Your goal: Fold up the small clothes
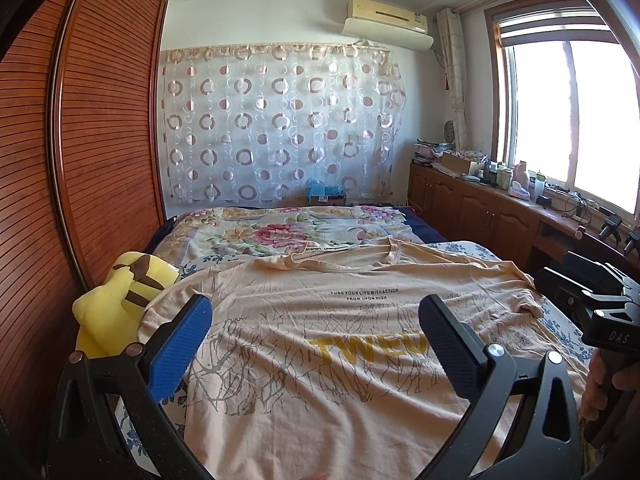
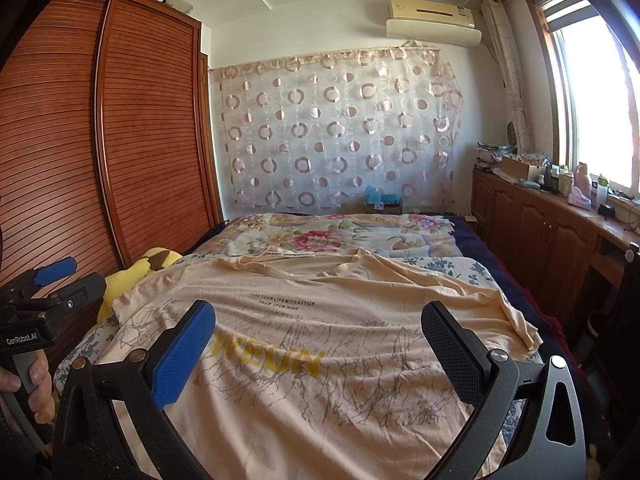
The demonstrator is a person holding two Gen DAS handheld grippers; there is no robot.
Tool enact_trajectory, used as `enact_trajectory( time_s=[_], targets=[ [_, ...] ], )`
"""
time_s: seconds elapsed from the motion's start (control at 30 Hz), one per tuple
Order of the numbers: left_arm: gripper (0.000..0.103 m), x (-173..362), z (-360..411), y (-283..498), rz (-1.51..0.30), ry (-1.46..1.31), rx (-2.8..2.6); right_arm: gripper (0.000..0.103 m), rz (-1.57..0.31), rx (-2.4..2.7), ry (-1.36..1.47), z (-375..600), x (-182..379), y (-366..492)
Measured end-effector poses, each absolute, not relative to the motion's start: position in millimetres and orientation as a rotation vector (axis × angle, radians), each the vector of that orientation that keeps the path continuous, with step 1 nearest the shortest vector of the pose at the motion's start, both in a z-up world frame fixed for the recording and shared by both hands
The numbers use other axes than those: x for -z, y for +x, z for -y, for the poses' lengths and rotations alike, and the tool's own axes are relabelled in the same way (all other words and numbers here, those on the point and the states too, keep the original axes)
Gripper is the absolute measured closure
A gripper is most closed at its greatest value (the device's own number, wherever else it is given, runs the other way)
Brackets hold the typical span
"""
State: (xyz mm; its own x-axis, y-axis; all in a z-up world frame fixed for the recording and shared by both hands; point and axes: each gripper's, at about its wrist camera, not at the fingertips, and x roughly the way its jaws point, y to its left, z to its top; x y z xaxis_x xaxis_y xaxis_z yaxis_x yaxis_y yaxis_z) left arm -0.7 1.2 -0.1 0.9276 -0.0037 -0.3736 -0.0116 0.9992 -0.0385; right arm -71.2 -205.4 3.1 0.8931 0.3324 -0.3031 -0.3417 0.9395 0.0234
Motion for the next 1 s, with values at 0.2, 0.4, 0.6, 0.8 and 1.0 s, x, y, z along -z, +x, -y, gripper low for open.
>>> enact_trajectory(
  time_s=[0.2, 0.4, 0.6, 0.8, 1.0],
  targets=[
    [0.000, -2.9, 1.2, -1.8, -0.379, -0.038, -0.004, 0.000, -0.308, -0.348, -0.029, 205.7, -3.6, -71.4],
    [0.000, -3.0, 1.3, -2.2, -0.378, -0.038, -0.004, 0.000, -0.307, -0.346, -0.030, 206.8, -5.3, -71.4],
    [0.000, -17.5, 0.8, -2.9, -0.374, -0.034, -0.004, 0.000, -0.304, -0.345, -0.029, 207.9, -6.5, -72.3],
    [0.000, -15.8, 1.3, -3.5, -0.373, -0.035, -0.004, 0.000, -0.304, -0.345, -0.031, 208.1, -5.5, -72.3],
    [0.000, -16.0, 1.7, -4.0, -0.371, -0.033, -0.004, 0.000, -0.304, -0.346, -0.030, 208.0, -5.7, -72.3]
  ],
)
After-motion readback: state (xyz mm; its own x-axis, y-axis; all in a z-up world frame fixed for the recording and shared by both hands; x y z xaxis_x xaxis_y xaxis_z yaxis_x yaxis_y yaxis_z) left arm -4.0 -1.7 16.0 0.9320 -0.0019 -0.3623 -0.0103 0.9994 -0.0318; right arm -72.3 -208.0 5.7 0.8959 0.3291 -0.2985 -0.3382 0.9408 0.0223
